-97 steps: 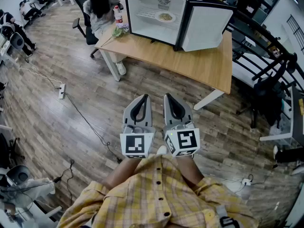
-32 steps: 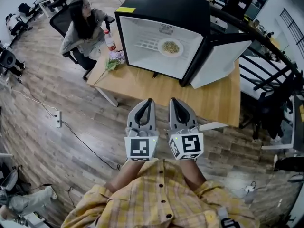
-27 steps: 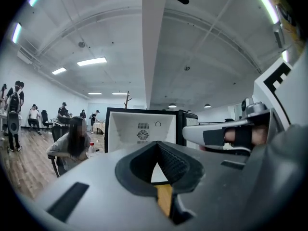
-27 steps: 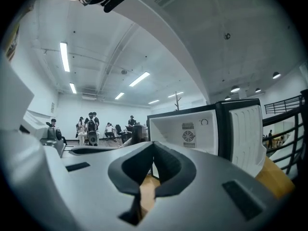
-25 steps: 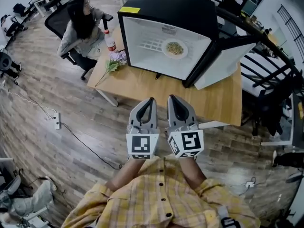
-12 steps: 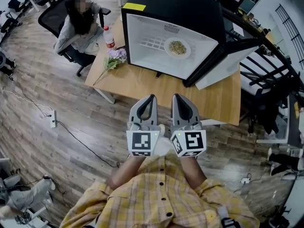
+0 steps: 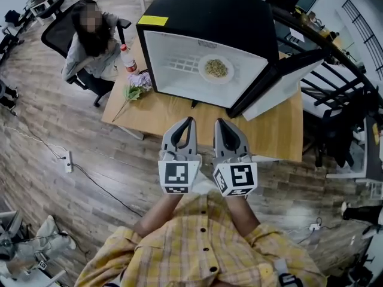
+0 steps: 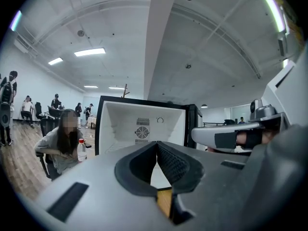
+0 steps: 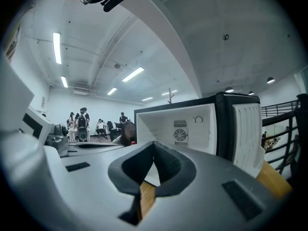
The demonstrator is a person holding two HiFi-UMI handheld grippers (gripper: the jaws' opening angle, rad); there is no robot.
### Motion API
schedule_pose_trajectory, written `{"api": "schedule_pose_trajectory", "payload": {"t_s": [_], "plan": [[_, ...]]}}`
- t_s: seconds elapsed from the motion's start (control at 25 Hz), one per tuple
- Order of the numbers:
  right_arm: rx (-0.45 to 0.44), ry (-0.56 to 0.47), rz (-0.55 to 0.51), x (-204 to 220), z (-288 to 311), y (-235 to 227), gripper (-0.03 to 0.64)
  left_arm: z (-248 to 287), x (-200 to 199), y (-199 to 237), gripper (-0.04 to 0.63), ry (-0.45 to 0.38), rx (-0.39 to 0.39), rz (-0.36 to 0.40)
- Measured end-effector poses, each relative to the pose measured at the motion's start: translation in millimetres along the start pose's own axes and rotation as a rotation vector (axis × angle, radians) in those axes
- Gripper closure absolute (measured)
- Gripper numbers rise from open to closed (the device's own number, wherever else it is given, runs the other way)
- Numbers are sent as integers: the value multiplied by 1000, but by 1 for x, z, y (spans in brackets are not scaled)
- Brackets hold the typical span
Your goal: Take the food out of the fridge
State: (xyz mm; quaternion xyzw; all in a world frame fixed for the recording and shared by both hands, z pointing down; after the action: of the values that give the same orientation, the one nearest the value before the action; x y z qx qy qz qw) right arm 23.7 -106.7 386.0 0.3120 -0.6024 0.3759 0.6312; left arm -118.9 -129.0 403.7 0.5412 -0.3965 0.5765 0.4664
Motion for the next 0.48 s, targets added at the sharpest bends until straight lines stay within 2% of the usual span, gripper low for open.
{"api": "schedule_pose_trajectory", "payload": {"t_s": [0.32,0.48], "plan": [[11,8,19,4,25,-36,609,57,1,-6,588,22,30,-3],[17,21,25,6,35,-51,609,84,4,-7,588,67,45,-34]]}}
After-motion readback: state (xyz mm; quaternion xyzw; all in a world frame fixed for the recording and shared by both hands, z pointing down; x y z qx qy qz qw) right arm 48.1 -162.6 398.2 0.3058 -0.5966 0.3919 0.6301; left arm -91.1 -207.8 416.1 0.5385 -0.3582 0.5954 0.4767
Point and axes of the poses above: the fingertips, and each gripper's own axes: z forward along the fingers, y to its left, x out of its underside, the point moved 9 cm from there along -z, backward along the fingers, and after that the axes turned 15 degrees about -x, right-handed, at the moved point
